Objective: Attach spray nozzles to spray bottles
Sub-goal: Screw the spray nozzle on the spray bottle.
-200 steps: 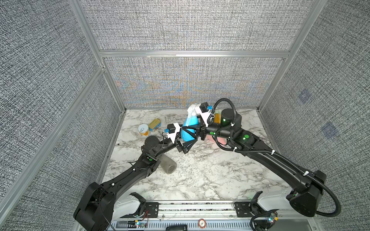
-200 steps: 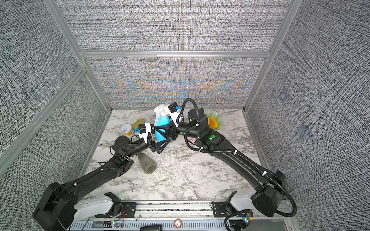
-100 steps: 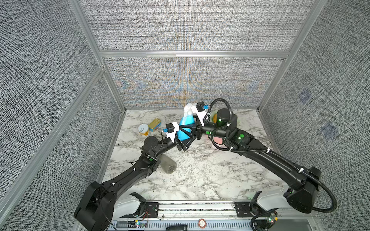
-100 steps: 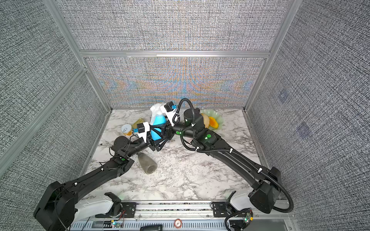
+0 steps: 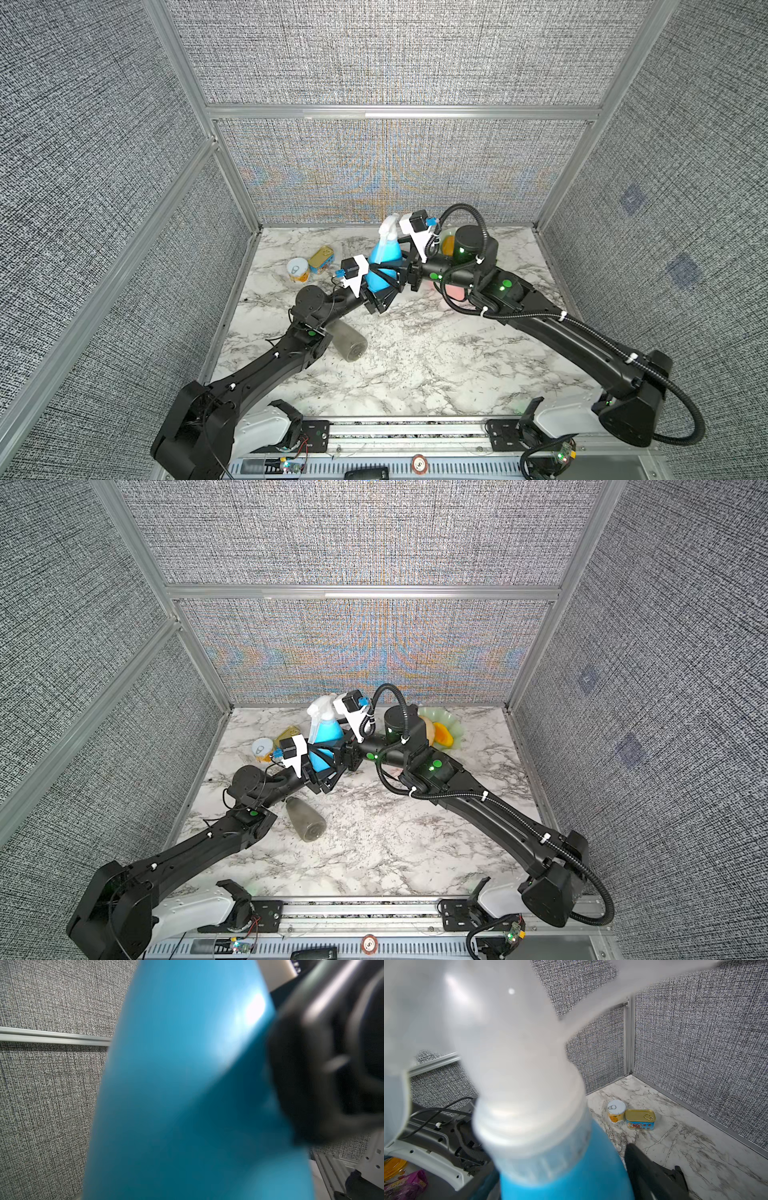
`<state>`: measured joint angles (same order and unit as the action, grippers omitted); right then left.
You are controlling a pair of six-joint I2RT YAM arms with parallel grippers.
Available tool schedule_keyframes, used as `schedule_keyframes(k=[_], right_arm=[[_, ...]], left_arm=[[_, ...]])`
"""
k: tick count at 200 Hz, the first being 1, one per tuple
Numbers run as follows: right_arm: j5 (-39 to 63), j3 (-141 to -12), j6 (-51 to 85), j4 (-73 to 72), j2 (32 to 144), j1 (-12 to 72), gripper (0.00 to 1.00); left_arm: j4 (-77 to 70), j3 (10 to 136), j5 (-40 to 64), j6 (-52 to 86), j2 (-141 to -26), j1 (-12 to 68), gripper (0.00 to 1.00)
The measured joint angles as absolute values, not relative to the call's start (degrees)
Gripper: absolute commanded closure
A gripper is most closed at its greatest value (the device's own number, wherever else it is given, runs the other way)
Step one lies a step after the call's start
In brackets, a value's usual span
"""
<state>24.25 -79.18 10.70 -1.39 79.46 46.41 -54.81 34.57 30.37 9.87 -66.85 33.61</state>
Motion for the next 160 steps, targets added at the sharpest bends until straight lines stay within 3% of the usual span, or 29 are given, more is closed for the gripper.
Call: schedule_keyframes(k=[66, 117, 160], right_arm=[[22.4, -76.7, 8.0, 3.9, 74.3, 46.5, 0.14], [23.9, -78.6, 4.1, 11.3, 72.0, 44.5, 0.37], [31.0, -84.6, 2.2, 14.2, 73.1, 39.0, 0.38]], left_arm=[[-55.2, 34.3, 30.5, 9.6, -66.7, 33.6, 0.24], [-55.1, 34.6, 30.4, 10.8, -67.1, 33.5, 0.26], [-55.1, 35.4, 32.1, 12.2, -67.6, 33.4, 0.28]])
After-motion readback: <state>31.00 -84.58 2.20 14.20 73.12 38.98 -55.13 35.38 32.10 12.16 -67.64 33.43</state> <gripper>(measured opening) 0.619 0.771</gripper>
